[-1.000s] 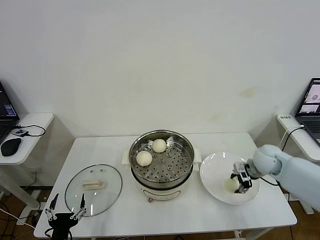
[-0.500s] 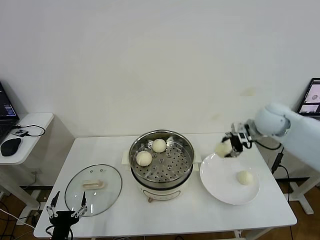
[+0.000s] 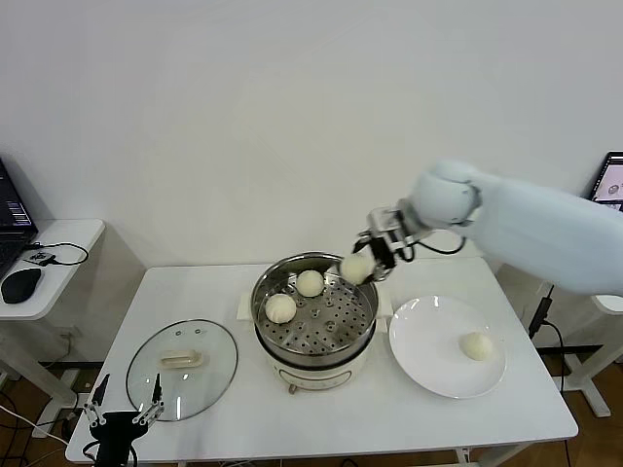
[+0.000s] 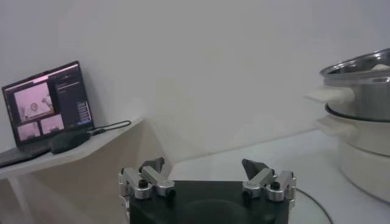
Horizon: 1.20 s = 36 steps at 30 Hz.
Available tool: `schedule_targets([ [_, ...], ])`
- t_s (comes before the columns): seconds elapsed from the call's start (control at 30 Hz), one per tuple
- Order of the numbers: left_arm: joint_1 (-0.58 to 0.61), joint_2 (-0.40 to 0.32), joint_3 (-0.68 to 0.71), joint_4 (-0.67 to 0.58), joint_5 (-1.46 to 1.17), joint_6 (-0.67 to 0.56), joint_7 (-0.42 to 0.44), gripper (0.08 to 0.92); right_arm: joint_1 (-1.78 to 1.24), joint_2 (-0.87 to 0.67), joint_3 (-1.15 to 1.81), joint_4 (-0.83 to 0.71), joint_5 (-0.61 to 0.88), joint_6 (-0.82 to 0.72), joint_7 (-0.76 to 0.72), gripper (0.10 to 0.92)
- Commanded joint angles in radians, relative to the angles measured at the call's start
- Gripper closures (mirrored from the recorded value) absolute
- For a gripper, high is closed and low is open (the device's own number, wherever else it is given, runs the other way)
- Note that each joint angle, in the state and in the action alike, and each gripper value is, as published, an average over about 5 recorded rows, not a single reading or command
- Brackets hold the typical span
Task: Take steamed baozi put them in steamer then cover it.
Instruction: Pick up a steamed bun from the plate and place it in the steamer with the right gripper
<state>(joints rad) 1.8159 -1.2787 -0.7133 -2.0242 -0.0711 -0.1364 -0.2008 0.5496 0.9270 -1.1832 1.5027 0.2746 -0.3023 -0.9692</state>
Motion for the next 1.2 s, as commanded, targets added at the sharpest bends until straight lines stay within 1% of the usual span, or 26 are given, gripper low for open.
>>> schedule_targets([
  [0.03,0.003,0.002,-0.01,-0.002,-0.002,-0.002,-0.001,0.177,-0.002,0.213,-0.09,-0.059,-0.004,0.129,0.02,0.381],
  [0.27,-0.001,-0.008,-0.008,-0.004,-0.004,-0.001,0.0,0.177,-0.019,0.259,-0.139,-0.085,-0.127,0.278,0.015,0.381],
  [0.43,-0.002,-0.011,-0.001,-0.001,-0.004,-0.004,-0.002,0.177,-0.014,0.263,-0.165,-0.1,-0.206,0.41,0.008,0.379],
  [0.53,-0.004,-0.01,-0.002,0.002,-0.004,-0.005,-0.002,0.177,-0.013,0.262,-0.171,-0.106,-0.231,0.458,-0.006,0.375],
  [0.83,-0.007,-0.011,0.002,0.009,-0.003,-0.01,-0.005,0.177,-0.008,0.244,-0.191,-0.05,-0.205,0.48,-0.056,0.372],
  [1.03,-0.004,-0.013,0.002,0.009,-0.002,-0.014,-0.006,0.177,-0.014,0.229,-0.196,-0.032,-0.2,0.476,-0.063,0.368],
  [1.13,-0.004,-0.013,0.002,0.008,-0.002,-0.015,-0.007,0.177,-0.014,0.221,-0.19,-0.035,-0.201,0.474,-0.052,0.327],
  [1.2,-0.003,-0.013,0.001,0.006,-0.002,-0.015,-0.007,0.177,-0.009,0.212,-0.178,-0.042,-0.199,0.471,-0.044,0.276],
])
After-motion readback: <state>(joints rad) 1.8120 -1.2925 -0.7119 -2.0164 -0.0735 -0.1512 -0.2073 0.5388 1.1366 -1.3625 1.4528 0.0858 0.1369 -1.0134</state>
